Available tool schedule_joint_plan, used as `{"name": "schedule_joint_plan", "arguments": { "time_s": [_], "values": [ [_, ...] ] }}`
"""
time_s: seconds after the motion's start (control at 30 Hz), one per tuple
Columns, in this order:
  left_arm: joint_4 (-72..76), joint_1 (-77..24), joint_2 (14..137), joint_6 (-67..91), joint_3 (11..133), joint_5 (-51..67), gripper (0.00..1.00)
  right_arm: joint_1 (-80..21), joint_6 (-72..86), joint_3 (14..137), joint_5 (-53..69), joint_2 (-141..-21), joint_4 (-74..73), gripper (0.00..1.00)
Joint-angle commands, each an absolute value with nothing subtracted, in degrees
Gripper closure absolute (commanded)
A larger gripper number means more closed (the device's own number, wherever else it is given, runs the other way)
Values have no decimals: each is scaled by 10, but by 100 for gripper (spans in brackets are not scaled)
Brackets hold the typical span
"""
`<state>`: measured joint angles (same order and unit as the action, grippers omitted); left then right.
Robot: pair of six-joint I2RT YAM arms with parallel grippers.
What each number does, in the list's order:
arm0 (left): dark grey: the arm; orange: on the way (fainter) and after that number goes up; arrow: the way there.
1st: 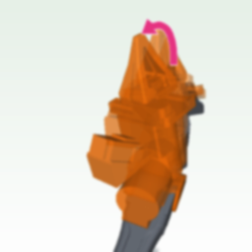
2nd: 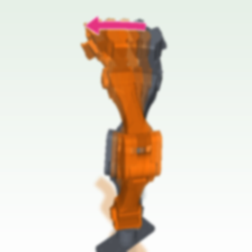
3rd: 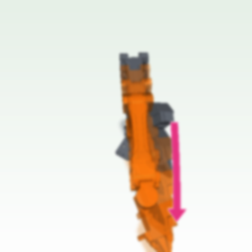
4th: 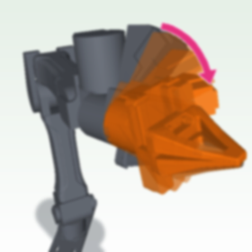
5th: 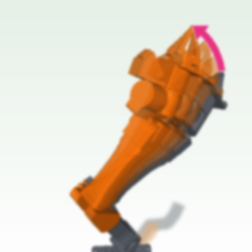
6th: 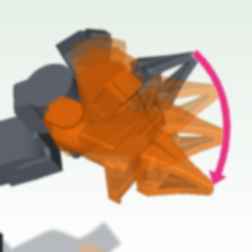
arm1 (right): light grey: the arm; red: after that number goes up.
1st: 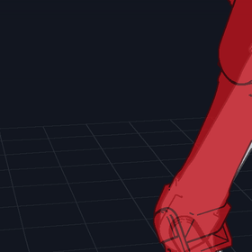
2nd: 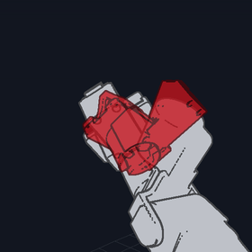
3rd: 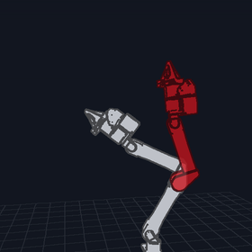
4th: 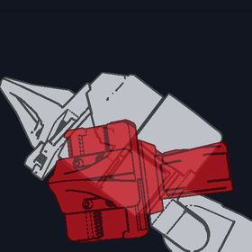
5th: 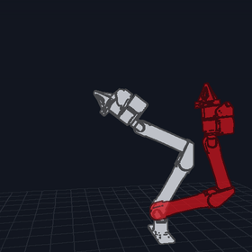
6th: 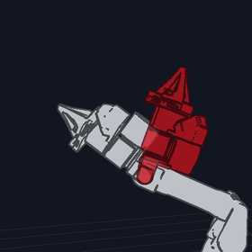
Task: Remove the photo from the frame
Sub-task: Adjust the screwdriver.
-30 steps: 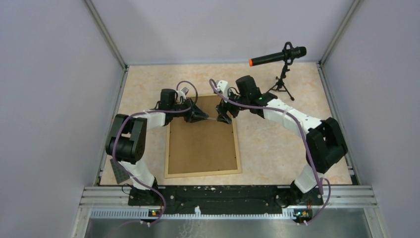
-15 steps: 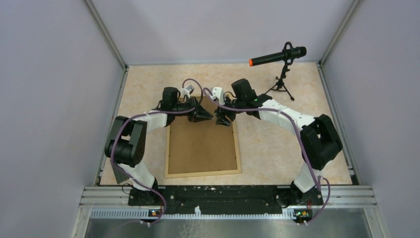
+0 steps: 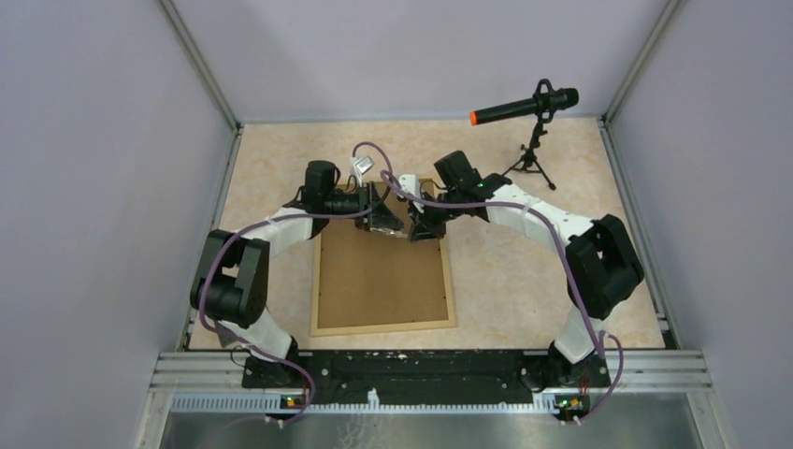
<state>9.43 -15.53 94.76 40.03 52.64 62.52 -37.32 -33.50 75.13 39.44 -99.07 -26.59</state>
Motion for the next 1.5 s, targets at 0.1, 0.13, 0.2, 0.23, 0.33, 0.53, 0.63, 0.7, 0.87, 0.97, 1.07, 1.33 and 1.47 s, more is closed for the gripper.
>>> {"name": "schedule_joint_plan", "arguments": {
  "time_s": [0.1, 0.13, 0.2, 0.23, 0.33, 0.53, 0.63, 0.7, 0.87, 0.97, 1.07, 1.33, 1.47],
  "values": [
    [58, -158, 898, 213, 534, 716, 53, -369, -378, 798, 504, -989, -393, 100],
    [59, -159, 899, 210, 534, 723, 53, -368, -378, 798, 507, -990, -396, 100],
    [56, -160, 904, 207, 534, 733, 53, -368, -378, 801, 510, -992, -404, 100],
    [49, -162, 905, 202, 534, 736, 51, -368, -377, 803, 510, -993, -405, 100],
    [11, -170, 906, 173, 538, 733, 47, -365, -367, 806, 507, -996, -402, 100],
    [3, -181, 904, 173, 526, 726, 45, -360, -347, 812, 511, -998, -388, 100],
    [3, -194, 899, 166, 522, 724, 45, -360, -343, 817, 514, -1002, -391, 100],
    [3, -198, 897, 164, 518, 722, 47, -360, -342, 820, 515, -1005, -392, 100],
    [3, -201, 896, 165, 512, 723, 48, -356, -336, 825, 520, -1010, -394, 100],
    [3, -205, 894, 159, 511, 717, 49, -354, -338, 829, 521, -1013, -397, 100],
    [4, -207, 895, 165, 510, 709, 55, -354, -347, 830, 522, -1013, -403, 100],
    [88, -212, 899, 244, 499, 696, 100, -354, -336, 829, 524, -1007, -396, 92],
    [100, -198, 905, 275, 499, 672, 100, -329, -299, 798, 499, -978, -360, 49]
  ]
}}
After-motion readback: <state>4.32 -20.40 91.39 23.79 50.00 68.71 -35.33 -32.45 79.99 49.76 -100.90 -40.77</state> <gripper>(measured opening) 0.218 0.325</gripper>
